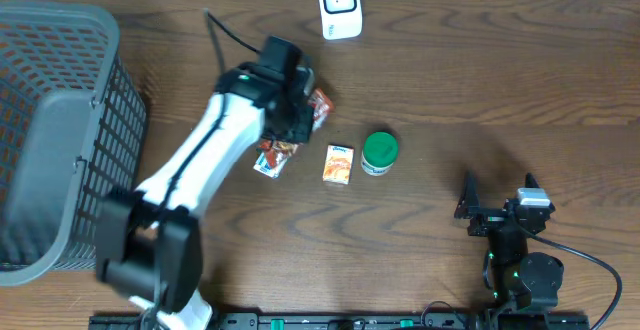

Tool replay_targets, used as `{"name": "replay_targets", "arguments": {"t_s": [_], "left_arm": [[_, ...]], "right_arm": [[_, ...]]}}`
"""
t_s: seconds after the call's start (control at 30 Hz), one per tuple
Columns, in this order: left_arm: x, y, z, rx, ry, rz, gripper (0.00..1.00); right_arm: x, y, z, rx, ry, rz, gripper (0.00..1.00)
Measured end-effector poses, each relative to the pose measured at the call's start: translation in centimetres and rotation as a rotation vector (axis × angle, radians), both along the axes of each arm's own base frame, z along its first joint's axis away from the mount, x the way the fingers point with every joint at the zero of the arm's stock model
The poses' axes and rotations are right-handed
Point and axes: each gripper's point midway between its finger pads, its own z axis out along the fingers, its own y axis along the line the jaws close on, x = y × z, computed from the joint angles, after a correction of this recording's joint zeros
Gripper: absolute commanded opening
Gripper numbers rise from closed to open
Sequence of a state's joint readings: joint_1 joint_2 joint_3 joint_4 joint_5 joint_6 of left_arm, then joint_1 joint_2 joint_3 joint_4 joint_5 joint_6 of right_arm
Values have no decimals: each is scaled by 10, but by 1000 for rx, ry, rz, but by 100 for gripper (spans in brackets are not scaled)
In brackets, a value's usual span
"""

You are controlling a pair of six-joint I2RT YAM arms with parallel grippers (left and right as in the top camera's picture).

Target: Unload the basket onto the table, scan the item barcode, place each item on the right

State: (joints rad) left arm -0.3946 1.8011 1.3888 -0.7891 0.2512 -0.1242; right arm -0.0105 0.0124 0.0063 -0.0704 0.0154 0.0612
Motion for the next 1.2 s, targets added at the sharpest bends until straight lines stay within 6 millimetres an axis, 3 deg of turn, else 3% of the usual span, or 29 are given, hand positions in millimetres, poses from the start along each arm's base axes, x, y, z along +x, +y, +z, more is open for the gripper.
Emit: {"name": "replay_targets", "arguments": {"t_s": [0.27,0.5,0.53,0.6,0.63,0.9,0.97,1.03,1.1,1.2], "left_arm": [[-13,-24,-58,42,150,102,7],[-19,-31,-71,43,211,220,7],[-19,-31,-71,42,216,242,15],[-19,-31,-71,41,222,265,55],[-19,-31,-71,39,227,282,85],[-19,-30,-70,35,237,323,86],[-15,-26,-62,32,212,333,86],[-5,-18,-42,26,143,352,86],[11,-9,-8,-9,25,369,86],[36,12,66,-79,-214,394,86]], "right_arm": [[0,0,0,0,0,0,99],[0,0,0,0,0,0,99],[0,0,0,0,0,0,99],[0,0,0,0,0,0,99],[0,0,0,0,0,0,99],[0,0,0,0,0,0,99],[0,0,0,0,0,0,99],[0,0,0,0,0,0,99],[0,0,0,0,0,0,99],[0,0,0,0,0,0,99]]}}
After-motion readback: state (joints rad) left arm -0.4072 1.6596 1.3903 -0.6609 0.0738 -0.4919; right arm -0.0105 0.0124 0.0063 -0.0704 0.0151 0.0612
